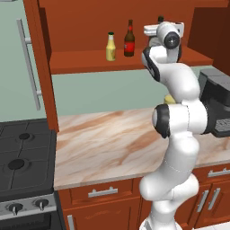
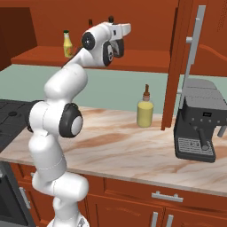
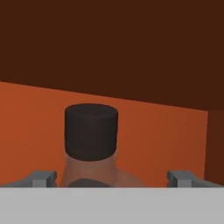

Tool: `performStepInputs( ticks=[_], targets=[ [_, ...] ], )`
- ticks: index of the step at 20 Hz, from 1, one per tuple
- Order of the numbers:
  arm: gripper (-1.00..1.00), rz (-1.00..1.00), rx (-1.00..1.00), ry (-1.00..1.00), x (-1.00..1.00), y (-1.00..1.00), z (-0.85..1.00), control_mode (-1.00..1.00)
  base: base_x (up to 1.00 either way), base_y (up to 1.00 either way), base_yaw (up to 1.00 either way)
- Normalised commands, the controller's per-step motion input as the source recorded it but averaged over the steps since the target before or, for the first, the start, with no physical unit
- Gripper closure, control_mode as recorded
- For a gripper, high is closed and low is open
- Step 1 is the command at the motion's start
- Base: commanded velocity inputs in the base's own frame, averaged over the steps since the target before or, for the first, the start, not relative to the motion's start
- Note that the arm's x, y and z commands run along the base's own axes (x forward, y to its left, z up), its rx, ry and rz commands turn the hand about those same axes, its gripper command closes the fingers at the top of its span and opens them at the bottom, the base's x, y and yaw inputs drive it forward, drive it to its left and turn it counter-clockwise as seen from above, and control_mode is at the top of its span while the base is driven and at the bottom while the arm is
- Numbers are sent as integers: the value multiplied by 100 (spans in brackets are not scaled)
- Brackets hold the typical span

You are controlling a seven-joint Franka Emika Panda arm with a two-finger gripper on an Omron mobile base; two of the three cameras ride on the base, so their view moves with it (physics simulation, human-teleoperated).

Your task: Pick the syrup bottle and mustard from the counter and place them in the cabinet.

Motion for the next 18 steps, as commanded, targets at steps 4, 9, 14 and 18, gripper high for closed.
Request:
performStepInputs(
  ticks=[4,9,14,18],
  targets=[
    [-100,-4,0,5,8,1,4,-100,0,0,0],
    [-100,-6,-1,8,65,0,-7,-100,0,0,0],
    [-100,-1,-1,9,-34,0,-3,-100,0,0,0],
    [-100,2,-5,0,-90,-3,-34,-100,0,0,0]
  ],
)
